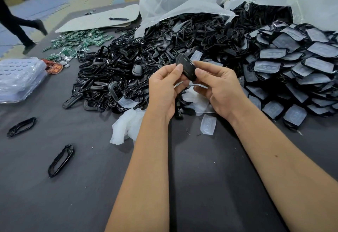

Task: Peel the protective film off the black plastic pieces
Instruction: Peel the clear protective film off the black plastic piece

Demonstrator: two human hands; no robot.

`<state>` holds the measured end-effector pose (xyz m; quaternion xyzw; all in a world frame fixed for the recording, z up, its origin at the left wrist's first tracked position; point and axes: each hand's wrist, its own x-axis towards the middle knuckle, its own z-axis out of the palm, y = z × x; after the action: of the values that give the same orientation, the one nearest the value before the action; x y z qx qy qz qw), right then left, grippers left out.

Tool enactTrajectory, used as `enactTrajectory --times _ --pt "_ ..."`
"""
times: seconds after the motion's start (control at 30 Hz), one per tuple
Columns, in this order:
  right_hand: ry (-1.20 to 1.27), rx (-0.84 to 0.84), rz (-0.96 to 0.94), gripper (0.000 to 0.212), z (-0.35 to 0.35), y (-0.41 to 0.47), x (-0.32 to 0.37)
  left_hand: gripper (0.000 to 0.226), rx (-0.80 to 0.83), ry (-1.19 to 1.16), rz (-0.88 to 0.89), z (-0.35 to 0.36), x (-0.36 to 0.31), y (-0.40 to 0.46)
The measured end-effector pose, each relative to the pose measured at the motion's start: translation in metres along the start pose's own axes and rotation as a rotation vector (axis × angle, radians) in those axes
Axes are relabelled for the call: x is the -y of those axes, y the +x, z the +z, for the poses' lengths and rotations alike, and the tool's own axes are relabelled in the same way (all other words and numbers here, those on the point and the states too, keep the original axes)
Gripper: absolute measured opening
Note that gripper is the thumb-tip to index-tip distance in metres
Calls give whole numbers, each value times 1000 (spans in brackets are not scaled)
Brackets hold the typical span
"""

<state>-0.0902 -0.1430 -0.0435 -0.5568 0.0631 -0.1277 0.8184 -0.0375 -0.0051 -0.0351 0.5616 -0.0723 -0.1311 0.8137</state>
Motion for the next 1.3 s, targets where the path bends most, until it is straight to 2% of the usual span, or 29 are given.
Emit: enactTrajectory --times 0.27,0.53,0.67,0.83,0.93,1.03,1.13,1.2,1.3 --pt "-66 -59 -58 31 -4 1 -1 14 -15 29 -32 4 0 -1" --pt "67 52 -83 42 -3 -4 5 17 32 -10 -88 3 -4 -1" --pt "29 61 -124 45 -2 -6 10 15 50 -61 -93 3 -6 0" --pt "-376 -134 -267 37 -10 -7 25 10 4 -68 -21 18 -2 1" --pt "-666 -279 -391 24 -28 -9 43 23 -2 59 49 41 0 7" --pt "-972 -424 -535 21 -51 -13 66 40 61 299 167 77 2 16" --pt "-1157 -555 -625 24 -75 -13 89 47 179 630 331 119 4 21" --pt "-1303 -634 -598 26 -91 -11 101 53 232 803 391 144 8 22" --pt "-1491 -652 -429 34 -113 -8 109 53 211 938 448 166 14 21"
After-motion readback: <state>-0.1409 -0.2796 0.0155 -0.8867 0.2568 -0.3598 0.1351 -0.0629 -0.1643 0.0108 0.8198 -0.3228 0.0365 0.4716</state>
